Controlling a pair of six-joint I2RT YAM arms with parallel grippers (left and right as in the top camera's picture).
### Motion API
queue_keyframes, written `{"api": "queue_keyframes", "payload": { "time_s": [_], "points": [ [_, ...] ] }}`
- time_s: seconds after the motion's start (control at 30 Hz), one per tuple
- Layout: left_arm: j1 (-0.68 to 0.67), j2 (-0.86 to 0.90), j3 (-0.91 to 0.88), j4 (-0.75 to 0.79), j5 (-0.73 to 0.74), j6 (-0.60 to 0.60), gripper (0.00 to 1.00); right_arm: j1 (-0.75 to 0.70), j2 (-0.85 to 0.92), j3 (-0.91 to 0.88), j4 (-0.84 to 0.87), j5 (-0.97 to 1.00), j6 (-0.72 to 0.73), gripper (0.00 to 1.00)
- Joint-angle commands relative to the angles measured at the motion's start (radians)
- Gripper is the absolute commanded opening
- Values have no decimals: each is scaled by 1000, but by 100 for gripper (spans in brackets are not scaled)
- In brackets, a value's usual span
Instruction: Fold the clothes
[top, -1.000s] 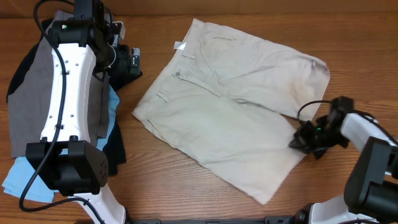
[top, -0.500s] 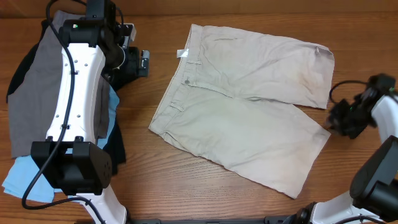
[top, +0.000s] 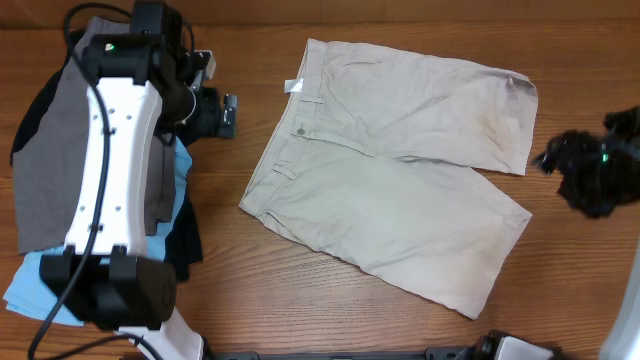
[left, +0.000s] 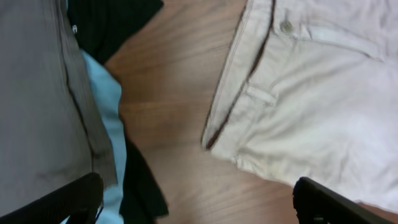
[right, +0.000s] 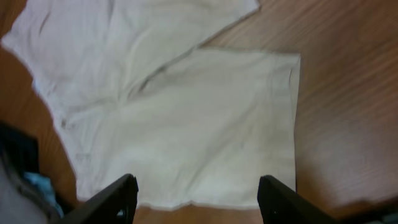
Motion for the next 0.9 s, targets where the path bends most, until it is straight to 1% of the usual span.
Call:
{"api": "queue_keyframes", "payload": {
  "time_s": [0.0,0.07,0.1,0.13,0.2,0.33,0.4,0.43,0.5,0.57,0.6,0.7,0.77,0.83,0.87],
  "points": [
    [-36,-75,5,-66,7,-1,100,27,-91,19,-72,-2,8,67],
    [-53,-77,5,-113,7,-2,100,38,-142,19,-127,14,31,67],
    [-61,-77,5,-136,8,-3,100,46,-172,6,-127,6,31,67],
    [-71,-77,2,-154,8,-8,100,56,-209,-12,-127,-3,51,74],
    [-95,-77,-12,-178,2,-18,100,83,-277,-54,-127,-1,103,78],
    [-144,-77,-69,-167,-1,-19,100,146,-381,-185,-127,2,162,82],
    [-163,-77,-118,-142,-24,-50,100,172,-411,-270,-127,14,188,83],
    [-169,-77,-145,-126,-50,-83,100,183,-421,-317,-127,25,206,83],
    [-175,-77,-204,-96,-116,-191,100,205,-429,-410,-126,64,249,83],
    [-175,-77,-265,-58,-184,-358,100,216,-428,-486,-120,140,344,83],
    [-175,-77,-295,-29,-198,-420,100,217,-429,-514,-111,169,400,83],
    [-175,-77,-394,97,-204,-578,100,217,-429,-573,-58,187,527,83],
    [-175,-77,-467,188,-204,-687,100,217,-429,-598,-32,187,644,89],
    [-175,-76,-544,274,-201,-801,98,217,-428,-621,-18,187,760,89],
    [-175,-76,-583,320,-199,-849,97,217,-427,-634,-11,187,794,88]
  ]
}}
